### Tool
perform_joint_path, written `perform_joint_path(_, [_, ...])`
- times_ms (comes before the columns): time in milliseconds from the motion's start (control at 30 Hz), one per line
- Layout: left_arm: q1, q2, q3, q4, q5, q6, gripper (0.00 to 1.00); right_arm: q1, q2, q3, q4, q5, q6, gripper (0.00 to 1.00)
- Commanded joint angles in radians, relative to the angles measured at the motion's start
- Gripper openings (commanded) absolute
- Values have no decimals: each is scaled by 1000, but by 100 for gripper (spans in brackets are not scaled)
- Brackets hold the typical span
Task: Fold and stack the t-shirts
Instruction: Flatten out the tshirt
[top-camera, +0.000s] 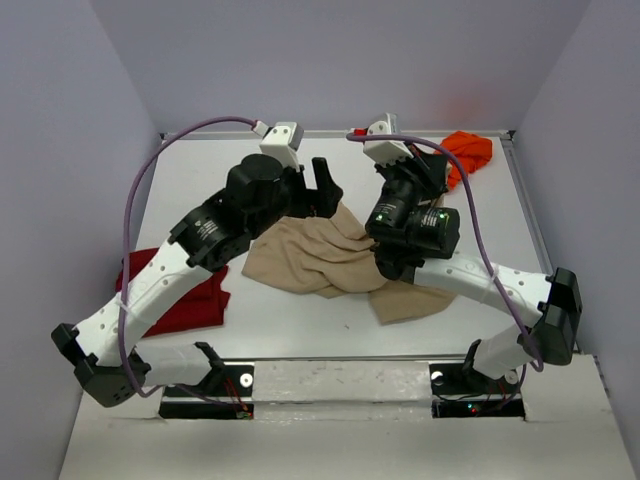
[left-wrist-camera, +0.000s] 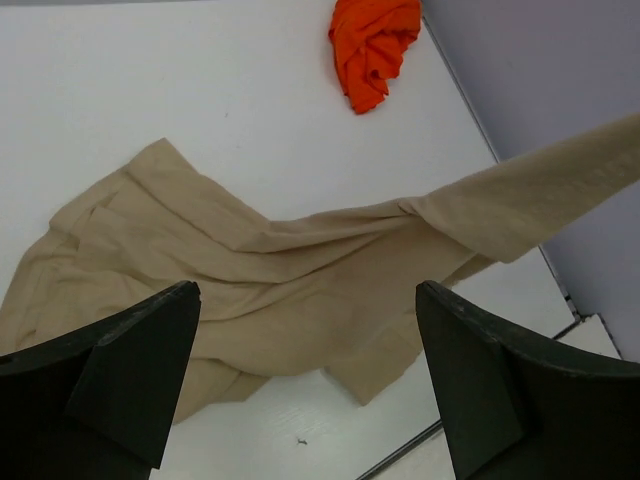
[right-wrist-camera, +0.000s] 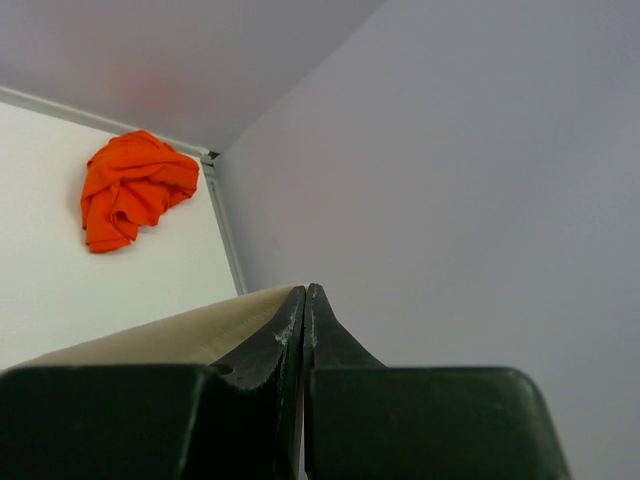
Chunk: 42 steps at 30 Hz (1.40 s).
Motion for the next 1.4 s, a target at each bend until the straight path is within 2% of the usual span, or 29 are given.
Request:
perform_joint_path(0, [-48,73,34,82,-77,-41,99,-6,-29,45,405,19,-286,0])
perform_joint_path(67, [-85,94,72,68,-161,-35,99,-6,-40,40,405,31,-286,0])
perform_joint_path(200, [-155,171,202,-10,-243,-16,99,-6,-75,-21,403,24,-298,2])
perform_joint_path(233, [-165,177,211,-18,-253,-10,99,-6,-84,-38,403,21,-298,11])
perform_joint_path(300, [-172,179,213,-18,-266,-7,99,-19,-103,-61,403,16,-294,16])
perform_joint_path(367, [-174,173,191,-6,-266,-4,99,-28,-121,-43,405,22,-268,32])
perform_joint_path(400, [-173,173,187,-4,-266,-5,99,-28,-126,-3,405,30,-262,43])
perform_joint_path(433, [-174,173,185,-3,-266,-4,99,-28,-124,20,405,34,-259,49])
perform_joint_path(467, [-173,173,184,-3,-267,-5,99,-28,-124,72,405,34,-240,54])
perform_joint_path(500, [-173,173,182,-1,-267,-5,99,-28,-124,72,405,39,-233,54])
perform_joint_path(600, [-174,173,179,0,-267,-13,99,-28,-123,220,405,73,-188,66])
perform_joint_path(700, [-173,171,179,7,-258,-16,99,-28,-121,310,406,94,-148,72])
perform_joint_path(867, [-174,168,194,2,-264,-16,99,-19,-156,503,406,108,-90,74])
perform_joint_path(1033, [-173,165,211,-3,-263,-18,99,15,-260,557,406,70,115,74])
perform_joint_path(1233, [-173,151,216,-9,-263,-13,99,63,-525,373,387,-7,493,74])
perform_joint_path(1267, [-174,150,214,-9,-261,-12,99,63,-553,341,317,-28,615,73])
perform_joint_path(1333, [-174,143,214,-12,-260,-10,99,63,-644,217,259,-47,715,73])
perform_joint_path(1367, [-173,139,211,-12,-261,-9,99,72,-676,171,179,-61,854,72])
